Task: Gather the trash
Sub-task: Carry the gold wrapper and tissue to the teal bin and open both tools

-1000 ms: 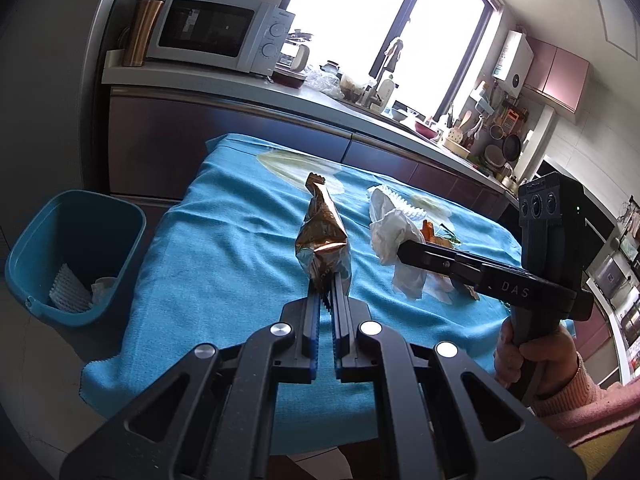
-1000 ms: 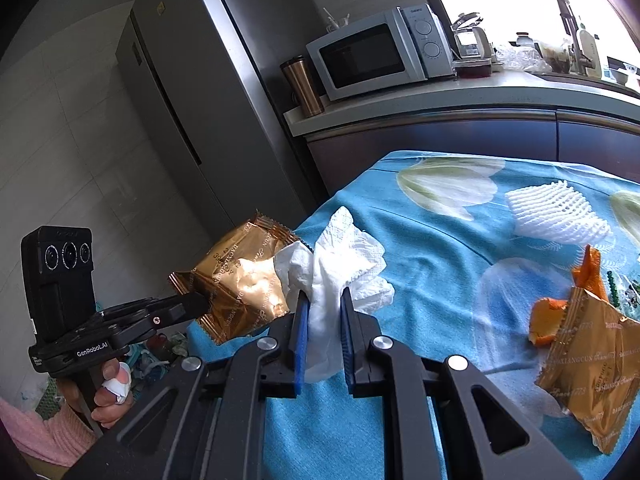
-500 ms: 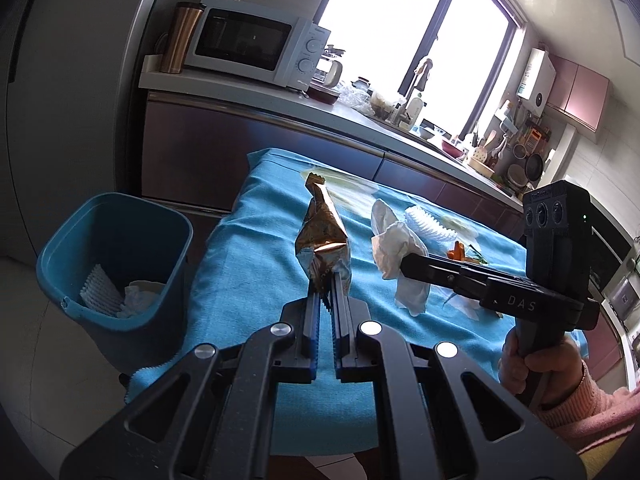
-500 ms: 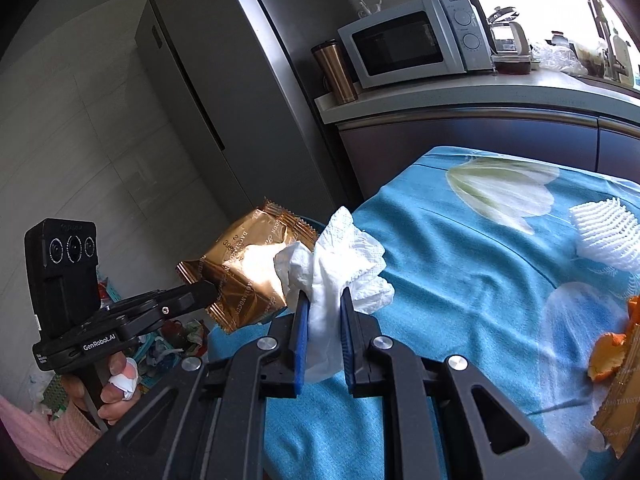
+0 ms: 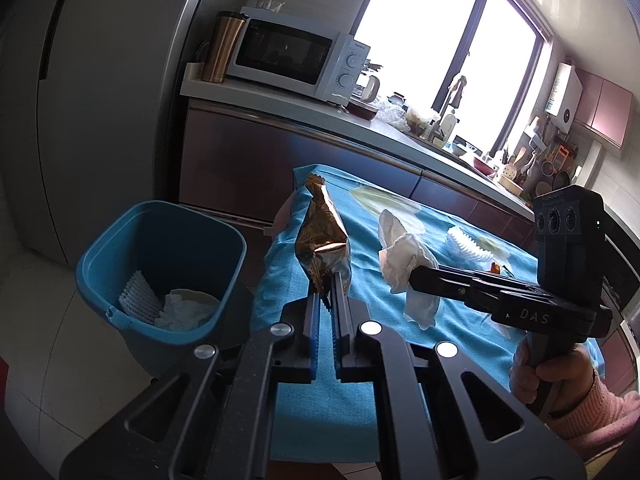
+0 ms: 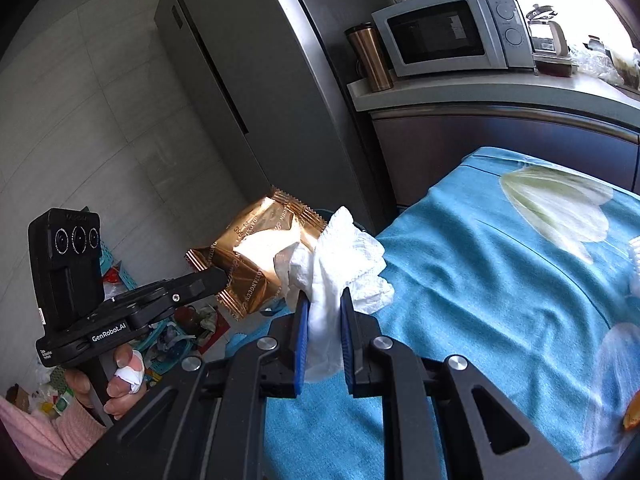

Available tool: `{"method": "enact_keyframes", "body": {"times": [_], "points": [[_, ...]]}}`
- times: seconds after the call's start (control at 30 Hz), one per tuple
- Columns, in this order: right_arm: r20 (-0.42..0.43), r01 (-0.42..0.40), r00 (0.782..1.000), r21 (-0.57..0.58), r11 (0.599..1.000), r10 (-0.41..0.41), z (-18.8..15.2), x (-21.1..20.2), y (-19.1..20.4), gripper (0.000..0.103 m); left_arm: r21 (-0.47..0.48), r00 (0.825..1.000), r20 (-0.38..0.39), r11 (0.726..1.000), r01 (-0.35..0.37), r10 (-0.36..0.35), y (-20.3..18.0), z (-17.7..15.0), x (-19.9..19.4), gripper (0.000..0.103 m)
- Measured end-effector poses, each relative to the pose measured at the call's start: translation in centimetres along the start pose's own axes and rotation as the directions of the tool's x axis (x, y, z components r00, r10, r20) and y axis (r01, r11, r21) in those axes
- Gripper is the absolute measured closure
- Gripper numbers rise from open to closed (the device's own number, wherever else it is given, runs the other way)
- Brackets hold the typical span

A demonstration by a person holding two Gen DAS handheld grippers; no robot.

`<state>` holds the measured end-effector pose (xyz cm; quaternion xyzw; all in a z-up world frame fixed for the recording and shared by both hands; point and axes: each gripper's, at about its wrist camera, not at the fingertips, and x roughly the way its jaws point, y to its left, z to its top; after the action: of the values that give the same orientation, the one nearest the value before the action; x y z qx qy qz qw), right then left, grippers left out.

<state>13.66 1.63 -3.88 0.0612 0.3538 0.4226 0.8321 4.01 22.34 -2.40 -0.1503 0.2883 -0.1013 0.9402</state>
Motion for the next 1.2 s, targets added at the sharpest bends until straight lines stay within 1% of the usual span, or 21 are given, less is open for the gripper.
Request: {"method": "enact_keyframes", "body": {"times": [0.33,0.6,0.9,1.2], "points": [[-0.044,-0.038,0.998,-0.032,0.999,0.037,1.5,3.0,1.5,0.090,-0.028,0.997,0.017,0.997,-0.069,0.069,2.5,0.4,-0.1,0.097],[-0.078,-0.058,0.995,-0.053,0.997,0.054,2.6,5.2,2.7,0.090,-0.063,0.992,0.018,0.990,-0.123,0.124,4.8,0.7,0.2,0.097],[-0.133,-0.063,0.990,-0.076,0.995,0.053,3.4,8.5,3.7,0.090,-0.111,0.984,-0.010,0.978,-0.178,0.178,7.6,0.3,1.5,0.097],[-0.187,-0.061,0.981,-0.089,0.994,0.043,3.8,11.6,4.4,0.090,-0.116,0.972,-0.039,0.965,-0.233,0.230,9.6,0.1,3.3,0.097]]}}
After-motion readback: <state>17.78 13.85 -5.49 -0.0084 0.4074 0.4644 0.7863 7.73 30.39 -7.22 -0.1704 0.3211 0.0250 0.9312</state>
